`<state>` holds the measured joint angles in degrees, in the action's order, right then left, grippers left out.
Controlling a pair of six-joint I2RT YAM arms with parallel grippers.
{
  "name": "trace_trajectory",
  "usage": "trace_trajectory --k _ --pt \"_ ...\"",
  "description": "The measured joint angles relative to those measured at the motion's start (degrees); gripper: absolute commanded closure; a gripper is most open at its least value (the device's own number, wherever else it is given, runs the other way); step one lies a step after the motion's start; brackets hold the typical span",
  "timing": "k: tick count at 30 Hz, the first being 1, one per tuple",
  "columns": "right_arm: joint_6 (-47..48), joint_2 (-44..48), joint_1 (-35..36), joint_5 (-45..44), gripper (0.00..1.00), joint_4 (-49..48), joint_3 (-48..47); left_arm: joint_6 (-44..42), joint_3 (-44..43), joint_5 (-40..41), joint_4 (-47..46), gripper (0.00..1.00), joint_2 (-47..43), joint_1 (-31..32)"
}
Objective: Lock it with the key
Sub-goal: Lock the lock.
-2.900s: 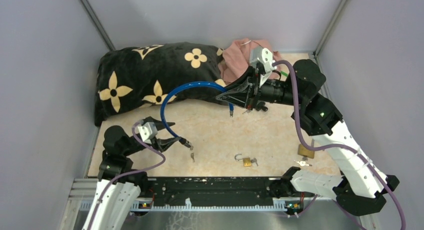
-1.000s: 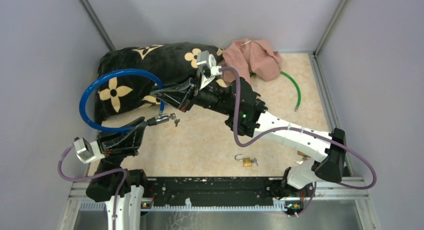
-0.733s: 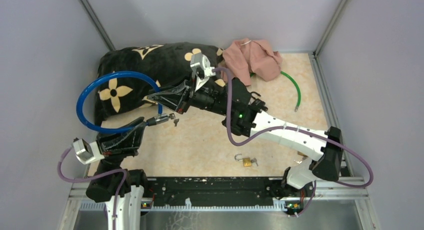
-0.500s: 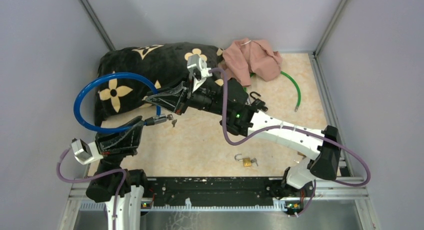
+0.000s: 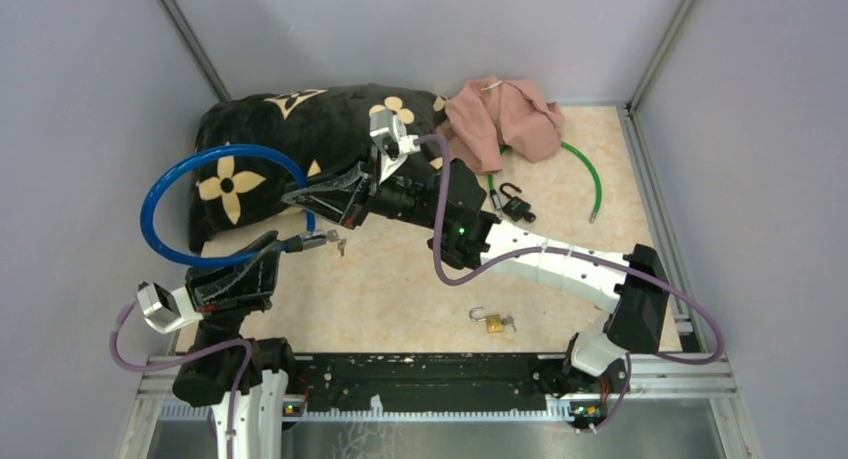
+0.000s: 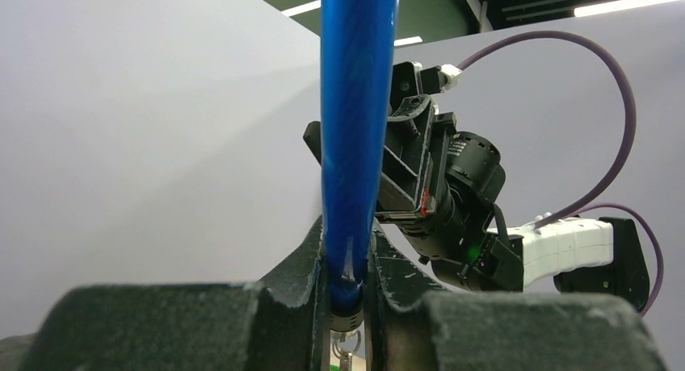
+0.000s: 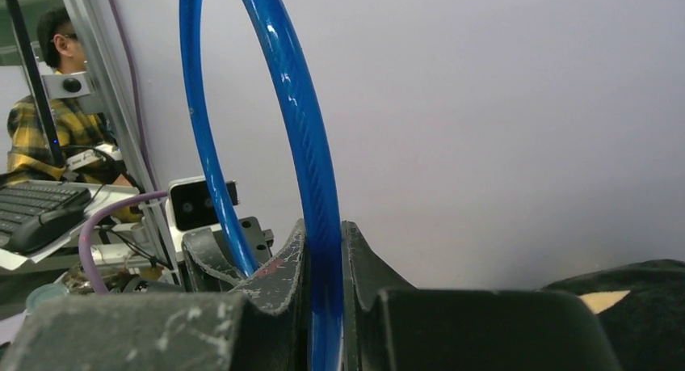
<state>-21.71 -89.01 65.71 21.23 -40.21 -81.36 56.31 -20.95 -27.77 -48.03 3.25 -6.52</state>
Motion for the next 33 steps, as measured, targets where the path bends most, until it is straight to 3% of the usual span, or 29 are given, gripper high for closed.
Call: trace_trajectory --k 8,10,11,12,21,25,30,31,33 --pt "0.48 0.07 0.90 3.10 0.38 3.96 1.75 -0.39 0.02 -0.28 0.00 1.00 -0.57 0.02" --pt "1.38 0.28 0.94 3.45 0.22 6.36 1.88 -0.57 0.04 -0.74 0.02 1.00 -0.70 0.02" --pt "2.29 0.70 0.94 3.43 0.07 7.82 1.95 -0.63 0.09 -1.01 0.02 1.00 -0.79 0.02" --pt "2.75 1.22 0.92 3.32 0.02 8.87 2.10 -0.63 0.15 -1.16 0.04 1.00 -0.85 0.02" --pt "12.50 10.69 0.92 1.03 0.05 20.28 2.80 -0.46 0.44 -1.79 0.57 1.00 -1.09 0.02" --pt "16.33 12.41 0.90 0.31 0.27 23.45 2.54 -0.17 0.44 -1.79 0.92 1.00 -1.11 0.02" --pt "18.58 11.39 0.85 0.74 0.38 26.91 -0.55 0.09 0.42 -1.90 1.11 1.00 -1.14 0.02" --pt "18.62 10.84 0.87 1.09 0.43 27.12 -1.42 0.13 0.44 -1.90 1.14 1.00 -1.14 0.02" --pt "18.69 9.64 0.87 2.01 0.64 27.45 -3.17 0.33 0.42 -1.95 1.20 1.00 -1.14 0.02"
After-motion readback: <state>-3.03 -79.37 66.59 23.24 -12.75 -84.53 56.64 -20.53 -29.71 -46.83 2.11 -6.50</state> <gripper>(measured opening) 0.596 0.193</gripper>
